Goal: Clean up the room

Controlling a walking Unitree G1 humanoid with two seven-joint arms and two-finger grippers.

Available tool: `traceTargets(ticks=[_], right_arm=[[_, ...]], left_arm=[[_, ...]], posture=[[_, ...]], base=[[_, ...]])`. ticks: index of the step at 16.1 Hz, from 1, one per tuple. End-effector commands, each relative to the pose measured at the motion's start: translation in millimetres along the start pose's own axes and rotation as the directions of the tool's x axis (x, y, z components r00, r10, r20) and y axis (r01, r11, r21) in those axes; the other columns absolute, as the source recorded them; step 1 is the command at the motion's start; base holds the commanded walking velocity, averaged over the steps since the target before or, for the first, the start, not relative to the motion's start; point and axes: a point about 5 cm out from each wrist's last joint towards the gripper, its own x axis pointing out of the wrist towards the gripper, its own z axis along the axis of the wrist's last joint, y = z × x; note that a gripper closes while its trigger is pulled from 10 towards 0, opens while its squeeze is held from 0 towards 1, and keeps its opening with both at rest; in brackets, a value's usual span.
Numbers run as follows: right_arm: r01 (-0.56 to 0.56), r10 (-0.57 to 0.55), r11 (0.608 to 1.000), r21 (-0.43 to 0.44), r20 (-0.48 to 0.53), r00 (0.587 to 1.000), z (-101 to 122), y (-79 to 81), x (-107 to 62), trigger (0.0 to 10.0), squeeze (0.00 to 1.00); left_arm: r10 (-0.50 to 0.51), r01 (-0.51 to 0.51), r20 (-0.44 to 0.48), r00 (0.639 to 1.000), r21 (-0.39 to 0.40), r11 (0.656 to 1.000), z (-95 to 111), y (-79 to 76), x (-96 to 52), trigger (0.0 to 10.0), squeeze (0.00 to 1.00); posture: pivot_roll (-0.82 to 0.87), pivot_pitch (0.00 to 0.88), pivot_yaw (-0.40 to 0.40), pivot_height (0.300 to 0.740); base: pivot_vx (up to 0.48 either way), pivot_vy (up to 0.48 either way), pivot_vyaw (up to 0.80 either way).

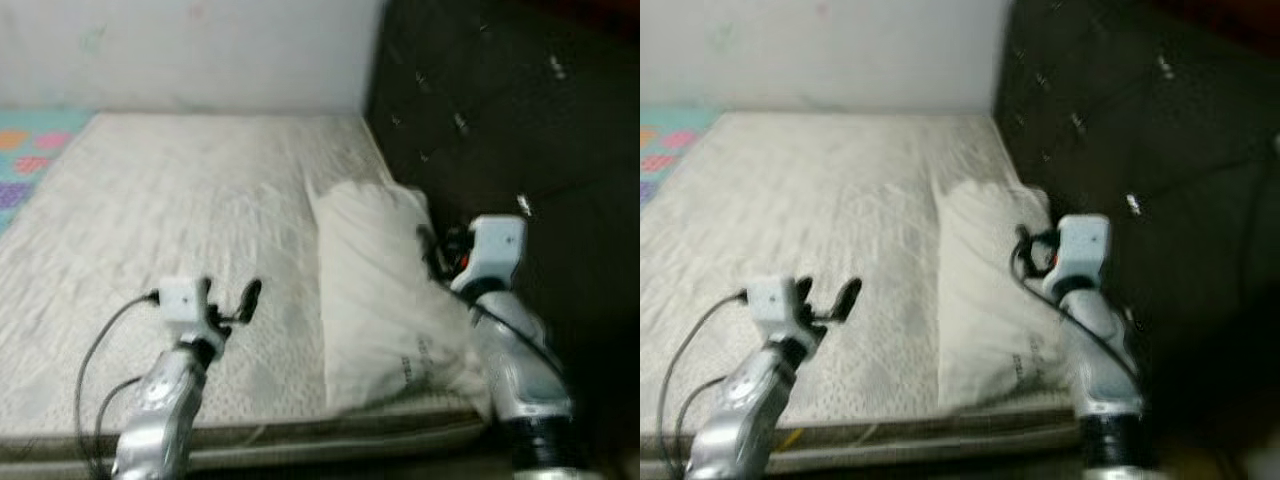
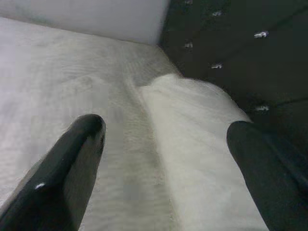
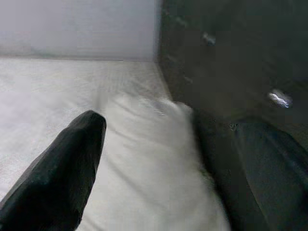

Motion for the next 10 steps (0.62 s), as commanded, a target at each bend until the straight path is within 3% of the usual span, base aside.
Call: traceTargets(ticks=[1, 8, 10], right_arm=[[-0.019, 0.019, 1.000, 0.009, 0.017, 1.000, 4.6, 7.8, 2.2, 10.0, 0.00], [-0.029, 0.029, 1.000, -0.002, 0.008, 1.000, 1.7, 8.6, 0.7, 10.0, 0.00], [-0.039, 0.039, 0.999, -0.005, 0.006, 0.999, 1.0, 9.8, 0.3, 10.0, 0.00]], left_arm=[[0.026, -0.026, -0.004, 1.000, 0.022, 0.999, 0.8, 8.8, -4.8, 10.0, 0.00], [0.026, -0.025, -0.005, 1.000, 0.024, 0.999, 0.5, 8.8, -4.7, 10.0, 0.00], [0.027, -0.027, -0.004, 1.000, 0.030, 0.999, 0.5, 8.7, -4.9, 10.0, 0.00]], posture=[[-0.16, 0.000, 0.016, 0.740], [-0.16, 0.000, 0.019, 0.740], [-0.16, 0.000, 0.019, 0.740]], base=[[0.000, 0.412, 0.00], [0.000, 0.425, 0.00], [0.000, 0.139, 0.00]])
